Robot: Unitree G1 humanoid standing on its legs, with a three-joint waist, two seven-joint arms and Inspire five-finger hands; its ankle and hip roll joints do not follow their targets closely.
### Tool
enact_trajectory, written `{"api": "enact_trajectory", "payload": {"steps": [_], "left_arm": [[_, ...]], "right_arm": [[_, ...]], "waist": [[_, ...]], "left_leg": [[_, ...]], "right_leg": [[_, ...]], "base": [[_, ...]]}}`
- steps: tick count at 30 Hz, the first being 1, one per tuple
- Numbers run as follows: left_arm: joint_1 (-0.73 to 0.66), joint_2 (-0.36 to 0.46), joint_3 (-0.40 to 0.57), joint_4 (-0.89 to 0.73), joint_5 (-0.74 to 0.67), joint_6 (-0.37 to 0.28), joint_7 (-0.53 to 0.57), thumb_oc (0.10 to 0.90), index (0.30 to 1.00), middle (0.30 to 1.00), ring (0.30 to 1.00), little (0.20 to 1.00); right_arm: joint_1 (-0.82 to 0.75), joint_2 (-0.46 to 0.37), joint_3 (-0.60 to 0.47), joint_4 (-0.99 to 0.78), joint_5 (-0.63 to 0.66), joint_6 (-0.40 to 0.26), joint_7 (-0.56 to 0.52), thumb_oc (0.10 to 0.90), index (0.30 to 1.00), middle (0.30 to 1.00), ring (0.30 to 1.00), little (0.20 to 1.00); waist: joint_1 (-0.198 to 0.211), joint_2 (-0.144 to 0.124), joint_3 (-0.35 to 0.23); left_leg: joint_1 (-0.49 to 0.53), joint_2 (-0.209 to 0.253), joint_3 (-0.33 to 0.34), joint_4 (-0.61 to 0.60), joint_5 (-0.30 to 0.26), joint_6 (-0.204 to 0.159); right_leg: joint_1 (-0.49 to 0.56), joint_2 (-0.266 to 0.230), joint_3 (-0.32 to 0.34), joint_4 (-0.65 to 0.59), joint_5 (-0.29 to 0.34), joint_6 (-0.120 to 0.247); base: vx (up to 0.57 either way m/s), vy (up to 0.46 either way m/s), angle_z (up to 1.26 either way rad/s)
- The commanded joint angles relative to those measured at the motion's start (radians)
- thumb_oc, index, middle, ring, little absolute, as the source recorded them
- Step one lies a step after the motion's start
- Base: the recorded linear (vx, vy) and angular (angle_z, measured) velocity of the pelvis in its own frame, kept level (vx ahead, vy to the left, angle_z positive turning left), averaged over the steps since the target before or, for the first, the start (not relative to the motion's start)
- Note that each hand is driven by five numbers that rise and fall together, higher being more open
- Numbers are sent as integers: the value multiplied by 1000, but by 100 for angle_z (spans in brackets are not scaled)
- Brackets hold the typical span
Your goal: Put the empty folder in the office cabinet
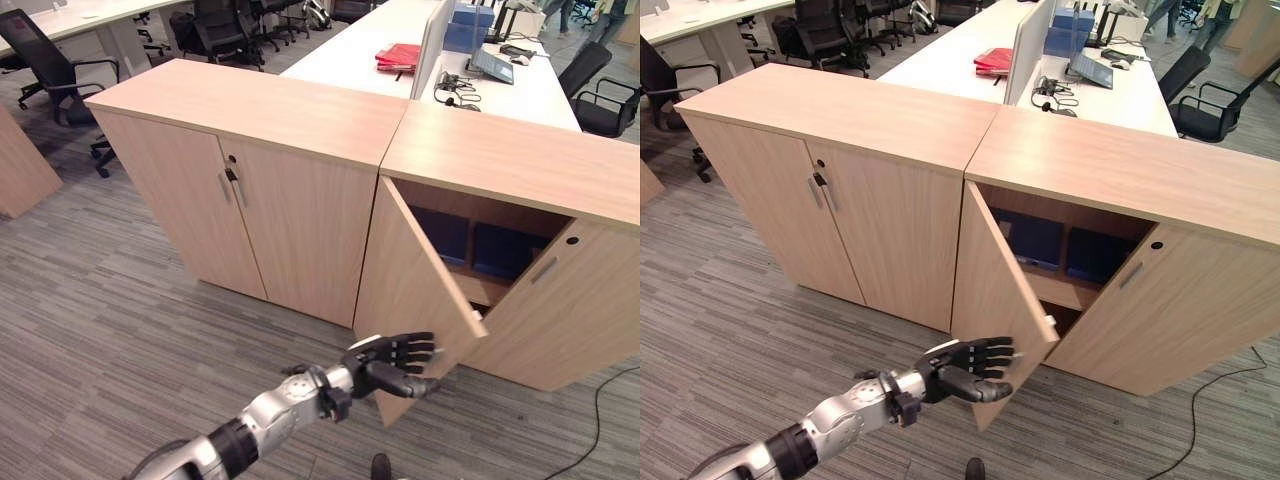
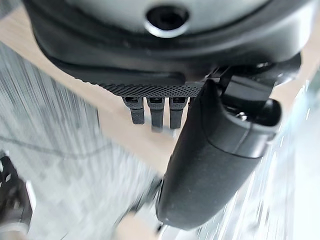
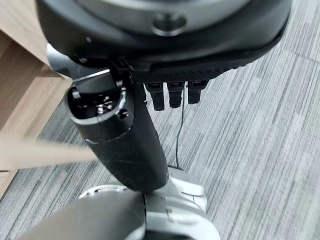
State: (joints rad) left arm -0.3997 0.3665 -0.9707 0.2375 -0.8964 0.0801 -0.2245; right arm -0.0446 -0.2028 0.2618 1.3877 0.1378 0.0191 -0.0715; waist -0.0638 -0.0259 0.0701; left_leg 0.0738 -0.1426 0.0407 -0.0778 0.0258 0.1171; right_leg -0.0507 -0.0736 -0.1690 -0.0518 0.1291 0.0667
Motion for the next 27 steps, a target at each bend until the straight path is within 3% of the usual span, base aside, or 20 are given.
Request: {"api": "enact_trajectory", "payload": {"steps": [1,5,11,16,21,22,23,26,27], "left_arm": [[-116,-177,9,-140,-5,-63,-103,800,900,900,900,900],[-134,-222,7,-123,5,-72,-72,800,900,900,900,900],[-185,-221,51,-127,160,-137,-6,800,900,900,900,900],[-58,-163,188,35,293,-167,49,800,900,900,900,900],[236,-108,393,185,296,-139,74,800,900,900,900,900],[237,-108,394,184,296,-138,74,800,900,900,900,900],[335,-86,485,205,300,-133,76,800,900,900,900,900],[386,-65,555,245,381,-149,89,800,900,900,900,900],[404,-59,624,357,518,-171,135,800,900,900,900,900]], "right_arm": [[-21,0,32,38,-14,1,15,800,900,900,900,900],[-25,6,37,43,-15,7,4,800,900,900,900,900],[-24,14,24,46,5,6,-23,800,900,900,900,900],[-5,9,-28,39,34,15,-35,800,900,900,900,900],[5,5,-87,42,62,19,-22,800,900,900,900,900],[6,5,-85,42,62,19,-22,800,900,900,900,900],[14,-6,-102,37,72,12,-17,800,900,900,900,900],[17,-10,-113,27,96,1,-13,800,900,900,900,900],[25,-20,-120,16,116,-12,-6,800,900,900,900,900]], "waist": [[-29,8,0],[-29,5,5],[-21,1,8],[-10,3,17],[19,4,13],[17,4,12],[28,3,12],[37,-3,7],[44,-11,2]], "left_leg": [[-14,67,-39,-9,-109,-86],[-18,67,-36,-9,-108,-85],[-19,69,-25,-9,-112,-87],[-18,80,-10,-9,-111,-92],[-15,91,1,-9,-105,-100],[-15,91,0,-9,-105,-100],[-20,96,0,-9,-99,-102],[-22,99,-3,-9,-96,-104],[-23,103,-6,-9,-93,-108]], "right_leg": [[97,-14,22,-24,-102,56],[92,-13,24,-25,-100,56],[91,-12,21,-32,-103,59],[89,-6,23,-35,-107,57],[91,3,20,-35,-114,50],[91,3,20,-35,-114,50],[89,8,18,-35,-116,48],[89,11,18,-35,-118,46],[92,15,17,-35,-121,44]], "base": [[-6,0,-8],[-16,-3,-13],[-9,-22,-5],[-9,-36,-9],[18,-29,-8],[10,-46,-1],[10,-45,2],[17,-51,3],[17,-68,14]]}}
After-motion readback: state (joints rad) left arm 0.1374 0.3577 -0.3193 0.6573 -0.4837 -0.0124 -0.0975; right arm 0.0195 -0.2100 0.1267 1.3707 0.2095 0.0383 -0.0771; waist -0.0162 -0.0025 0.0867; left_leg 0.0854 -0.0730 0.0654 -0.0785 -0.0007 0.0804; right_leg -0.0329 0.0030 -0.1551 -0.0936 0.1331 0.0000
